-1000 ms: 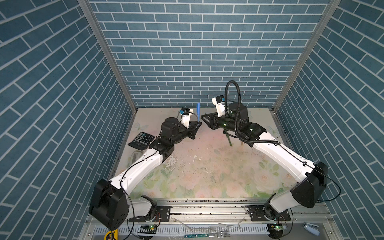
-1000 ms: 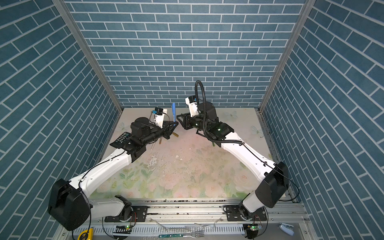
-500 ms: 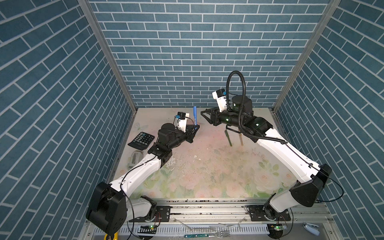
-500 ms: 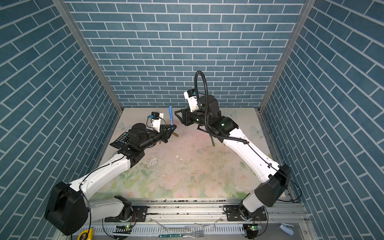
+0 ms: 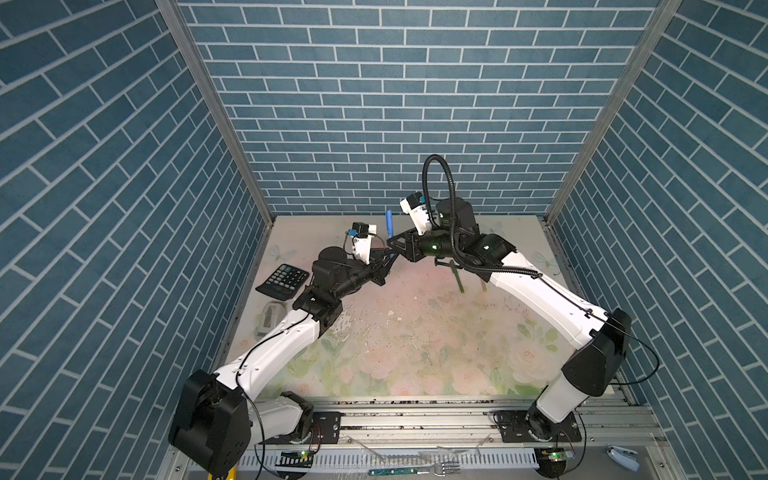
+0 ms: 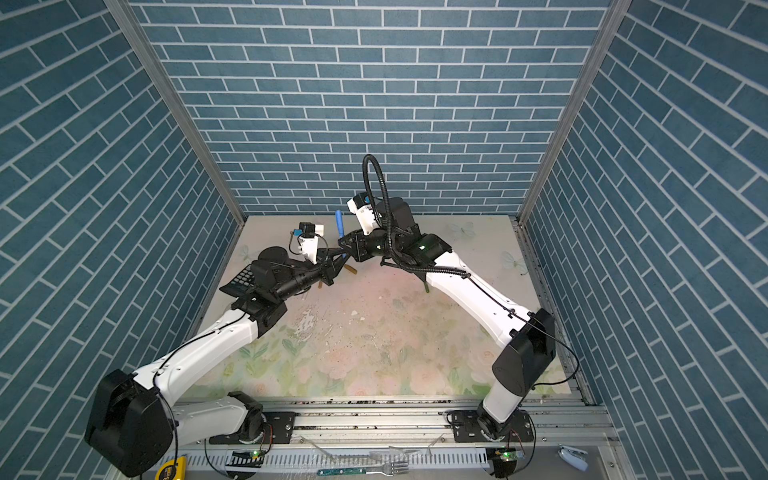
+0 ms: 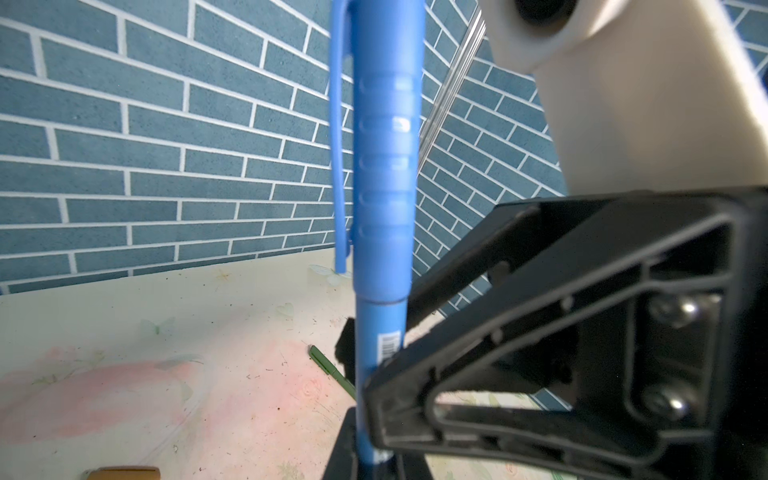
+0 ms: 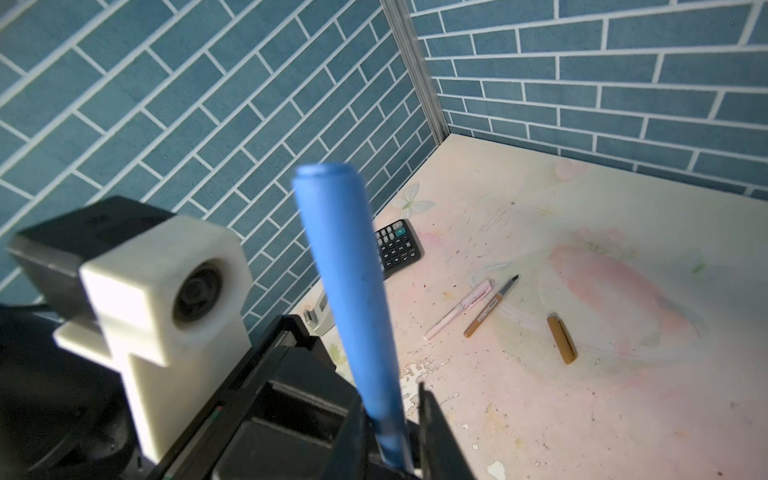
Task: Insert the pens into the pen caps
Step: 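Open the left gripper off the blue pen while the right gripper holds the cap, then lower the capped blue pen to the table with the right gripper and release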
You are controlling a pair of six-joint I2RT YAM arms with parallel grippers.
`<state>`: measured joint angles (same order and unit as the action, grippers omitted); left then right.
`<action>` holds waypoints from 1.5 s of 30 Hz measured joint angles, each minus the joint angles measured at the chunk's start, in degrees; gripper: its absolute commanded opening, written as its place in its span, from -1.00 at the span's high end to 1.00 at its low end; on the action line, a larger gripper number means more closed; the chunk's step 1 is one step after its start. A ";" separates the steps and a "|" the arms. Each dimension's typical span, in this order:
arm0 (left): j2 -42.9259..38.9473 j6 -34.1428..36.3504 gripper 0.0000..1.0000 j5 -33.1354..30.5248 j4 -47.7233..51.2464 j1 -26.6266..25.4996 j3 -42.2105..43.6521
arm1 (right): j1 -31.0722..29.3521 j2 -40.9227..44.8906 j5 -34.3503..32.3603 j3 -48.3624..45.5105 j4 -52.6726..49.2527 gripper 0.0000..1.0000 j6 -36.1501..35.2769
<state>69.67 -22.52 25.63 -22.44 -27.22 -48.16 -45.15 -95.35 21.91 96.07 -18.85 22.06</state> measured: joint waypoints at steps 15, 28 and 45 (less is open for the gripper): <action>-2.32 -0.66 -0.55 -2.10 0.83 0.00 0.09 | 0.15 -0.37 -3.39 2.29 -0.70 0.82 -1.03; -11.50 1.97 -0.63 -26.25 7.82 0.00 1.40 | 9.31 -15.78 -9.97 1.79 -4.96 0.81 0.52; -11.43 2.01 -0.63 -29.03 8.83 0.00 1.79 | 9.97 -33.05 -19.91 2.56 -10.91 0.21 2.16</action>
<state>58.24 -20.51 -3.40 -13.61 -27.22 -46.37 -35.18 -128.40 2.00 98.63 -29.76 24.23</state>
